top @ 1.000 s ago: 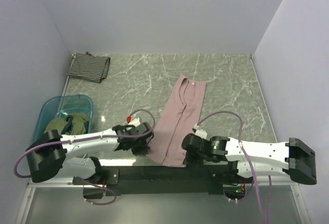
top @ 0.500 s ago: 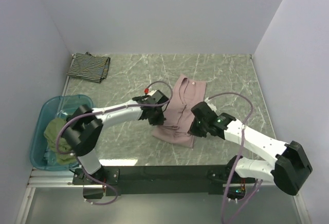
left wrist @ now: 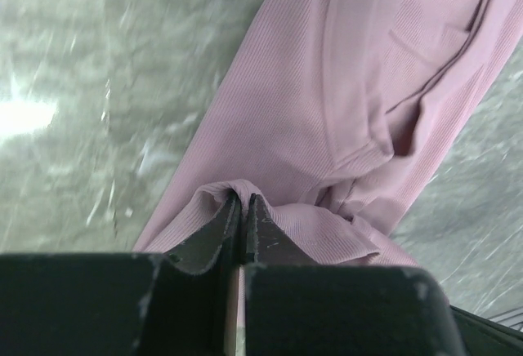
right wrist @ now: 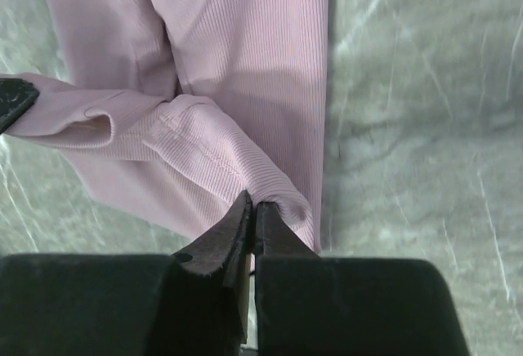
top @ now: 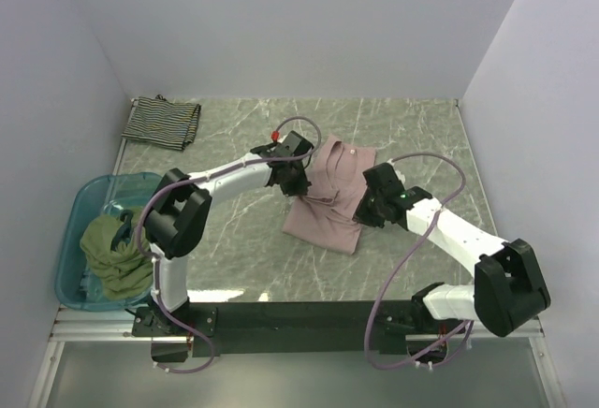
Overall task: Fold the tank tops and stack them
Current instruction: Fold the tank top
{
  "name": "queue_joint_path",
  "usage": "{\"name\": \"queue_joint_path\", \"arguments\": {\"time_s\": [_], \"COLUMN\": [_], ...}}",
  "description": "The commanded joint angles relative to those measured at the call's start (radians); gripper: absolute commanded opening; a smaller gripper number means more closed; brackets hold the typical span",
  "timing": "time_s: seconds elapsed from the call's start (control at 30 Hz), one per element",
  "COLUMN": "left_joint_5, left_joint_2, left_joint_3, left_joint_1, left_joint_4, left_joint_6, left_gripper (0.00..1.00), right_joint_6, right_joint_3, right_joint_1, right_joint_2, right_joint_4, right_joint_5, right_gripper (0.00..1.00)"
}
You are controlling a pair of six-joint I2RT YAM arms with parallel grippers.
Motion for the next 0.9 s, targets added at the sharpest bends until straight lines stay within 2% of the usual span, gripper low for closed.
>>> {"name": "queue_joint_path", "arguments": {"time_s": [0.0,0.27,0.87], "left_joint_5": [0.040,0.063,0.088], "left_joint_2": [0.043,0.133,0.210], "left_joint_3": [0.083,0.186,0.321], "left_joint_1": [0.025,0.051,0.067], "left_joint_4": [-0.009,-0.023,-0.044], "left_joint_6": [0.041,0.070,0.084], "left_gripper": [0.01,0.01,0.01], "right_joint_6": [-0.047,-0.073,-0.110], "right_joint_3": [0.053,0.076,0.139], "right_joint_1": [-0.037,-0.106,-0.177], "right_joint_2": [0.036,0.085,0.148], "right_joint_4": [0.056,0.100,0.134], "right_joint_5": [-0.016,-0.037,-0.059], "right_gripper": [0.00,0.00,0.00]}}
